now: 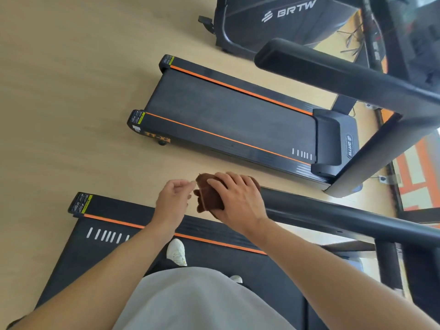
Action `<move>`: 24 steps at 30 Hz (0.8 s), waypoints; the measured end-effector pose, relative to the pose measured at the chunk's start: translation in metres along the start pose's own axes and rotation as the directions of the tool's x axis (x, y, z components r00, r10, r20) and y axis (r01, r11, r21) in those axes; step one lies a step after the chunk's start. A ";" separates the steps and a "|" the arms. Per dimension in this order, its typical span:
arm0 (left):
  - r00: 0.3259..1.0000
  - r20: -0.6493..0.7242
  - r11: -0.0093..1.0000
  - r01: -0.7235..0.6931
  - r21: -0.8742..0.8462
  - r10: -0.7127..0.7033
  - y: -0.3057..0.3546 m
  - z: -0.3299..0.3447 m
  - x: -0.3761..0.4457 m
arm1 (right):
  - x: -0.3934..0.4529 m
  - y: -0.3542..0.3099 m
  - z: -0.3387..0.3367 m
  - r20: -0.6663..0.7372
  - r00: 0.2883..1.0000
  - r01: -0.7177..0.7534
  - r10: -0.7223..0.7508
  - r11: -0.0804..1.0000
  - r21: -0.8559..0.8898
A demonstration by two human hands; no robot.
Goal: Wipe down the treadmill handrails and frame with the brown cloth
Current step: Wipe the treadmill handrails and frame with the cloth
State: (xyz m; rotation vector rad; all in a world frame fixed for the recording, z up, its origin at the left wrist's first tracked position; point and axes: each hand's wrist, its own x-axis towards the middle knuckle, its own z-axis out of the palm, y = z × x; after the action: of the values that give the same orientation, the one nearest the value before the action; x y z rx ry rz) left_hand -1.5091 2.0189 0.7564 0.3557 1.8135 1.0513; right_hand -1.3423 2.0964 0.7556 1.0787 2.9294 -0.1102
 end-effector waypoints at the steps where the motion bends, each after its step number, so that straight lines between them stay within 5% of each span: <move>1: 0.998 0.052 0.999 0.029 0.023 -0.030 0.003 0.006 0.001 | -0.005 0.002 -0.001 -0.003 1.000 0.003 -0.003 1.000 0.021; 4: 0.989 0.138 0.997 0.051 0.055 -0.058 0.013 0.028 -0.004 | -0.029 0.020 -0.012 0.006 1.000 -0.006 0.005 0.990 0.143; 11: 0.939 0.089 0.883 -0.342 0.321 0.331 0.011 0.079 -0.037 | -0.066 0.073 -0.041 0.064 0.944 -0.302 0.324 0.765 0.568; 17: 0.884 0.030 0.779 -0.426 0.460 0.466 0.007 0.094 -0.050 | -0.061 0.090 -0.039 0.289 0.776 -0.622 0.560 0.757 0.202; 19: 0.882 0.006 0.781 -0.419 0.463 0.470 0.008 0.090 -0.050 | -0.055 0.092 -0.042 0.303 0.814 -0.574 0.496 0.766 0.289; 22: 0.909 -0.018 0.816 -0.365 0.448 0.416 0.004 0.078 -0.052 | -0.050 0.077 -0.057 0.144 0.929 -0.363 0.341 0.760 0.539; 24: 0.949 -0.053 0.887 -0.271 0.375 0.312 -0.006 0.067 -0.052 | -0.049 0.054 -0.069 0.153 0.957 -0.278 0.245 0.637 0.719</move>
State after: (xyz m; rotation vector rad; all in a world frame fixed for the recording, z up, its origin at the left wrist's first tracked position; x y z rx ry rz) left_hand -1.4253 2.0157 0.7728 0.8318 2.1049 0.9448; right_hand -1.2697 2.1110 0.8228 1.5199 2.6443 -1.3952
